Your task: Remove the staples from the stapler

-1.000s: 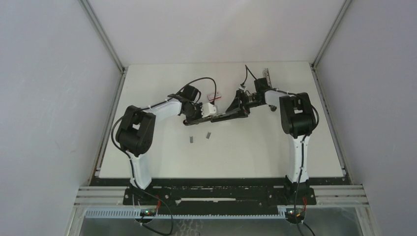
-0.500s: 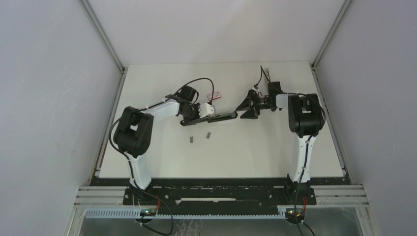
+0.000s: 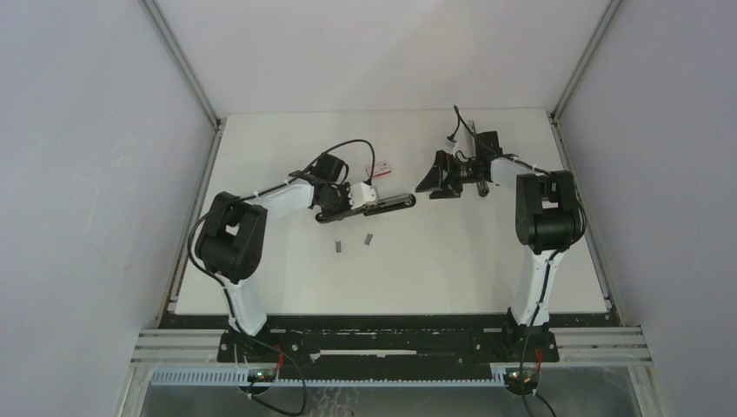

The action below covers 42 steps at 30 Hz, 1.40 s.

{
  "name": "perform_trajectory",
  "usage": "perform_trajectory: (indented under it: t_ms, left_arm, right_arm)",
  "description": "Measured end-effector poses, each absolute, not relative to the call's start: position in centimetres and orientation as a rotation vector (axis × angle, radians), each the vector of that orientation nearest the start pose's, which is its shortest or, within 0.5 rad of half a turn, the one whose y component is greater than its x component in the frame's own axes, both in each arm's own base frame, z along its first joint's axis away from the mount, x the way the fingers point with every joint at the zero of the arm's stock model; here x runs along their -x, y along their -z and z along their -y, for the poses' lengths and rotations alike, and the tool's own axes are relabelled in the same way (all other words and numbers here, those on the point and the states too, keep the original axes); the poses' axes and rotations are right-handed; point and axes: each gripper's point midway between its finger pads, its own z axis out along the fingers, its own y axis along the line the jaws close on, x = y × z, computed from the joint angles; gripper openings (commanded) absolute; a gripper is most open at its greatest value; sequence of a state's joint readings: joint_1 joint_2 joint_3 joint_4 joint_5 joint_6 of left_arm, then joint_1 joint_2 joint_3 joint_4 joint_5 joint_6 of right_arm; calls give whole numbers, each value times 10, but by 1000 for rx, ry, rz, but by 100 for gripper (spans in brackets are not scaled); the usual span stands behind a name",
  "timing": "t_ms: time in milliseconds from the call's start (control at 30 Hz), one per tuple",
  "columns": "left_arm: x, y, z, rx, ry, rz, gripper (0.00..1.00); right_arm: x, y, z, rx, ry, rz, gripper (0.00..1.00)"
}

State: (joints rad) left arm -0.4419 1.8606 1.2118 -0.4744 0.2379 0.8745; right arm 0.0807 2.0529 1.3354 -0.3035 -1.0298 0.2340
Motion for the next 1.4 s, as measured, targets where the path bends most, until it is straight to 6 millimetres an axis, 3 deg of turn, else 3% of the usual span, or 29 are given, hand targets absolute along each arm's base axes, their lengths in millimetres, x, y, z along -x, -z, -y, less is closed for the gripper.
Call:
perform_trajectory:
  t_ms: [100, 200, 367, 533, 667, 767, 967, 1233, 1400]
  left_arm:
    - [-368, -29, 184, -1670, 165, -2044, 0]
    - [-369, -32, 183, -1662, 152, -2032, 0]
    - [-371, -36, 183, -1651, 137, -2015, 0]
    - [-372, -39, 184, -1647, 130, -1993, 0]
    - [-370, -45, 184, -1650, 130, -1972, 0]
    - [-368, -51, 187, -1652, 147, -1947, 0]
    - [-366, -62, 198, -1653, 198, -1889, 0]
    - [-360, -64, 210, -1682, 249, -1845, 0]
    - [-356, -65, 218, -1705, 287, -1806, 0]
  right_arm:
    - [-399, -84, -190, 267, -1429, -2419, 100]
    - [-404, -104, -194, 391, -1394, -2390, 100]
    - [-409, -145, -219, 638, -1345, -2295, 98]
    - [-427, -166, -240, 763, -1326, -2235, 97]
    - [-442, -156, -251, 793, -1324, -2253, 97]
    - [-444, -137, -259, 794, -1338, -2305, 96]
    - [-436, -119, -281, 847, -1372, -2342, 96]
    - [-420, -120, -302, 937, -1444, -2297, 95]
    - [-412, -116, -305, 962, -1522, -2272, 94]
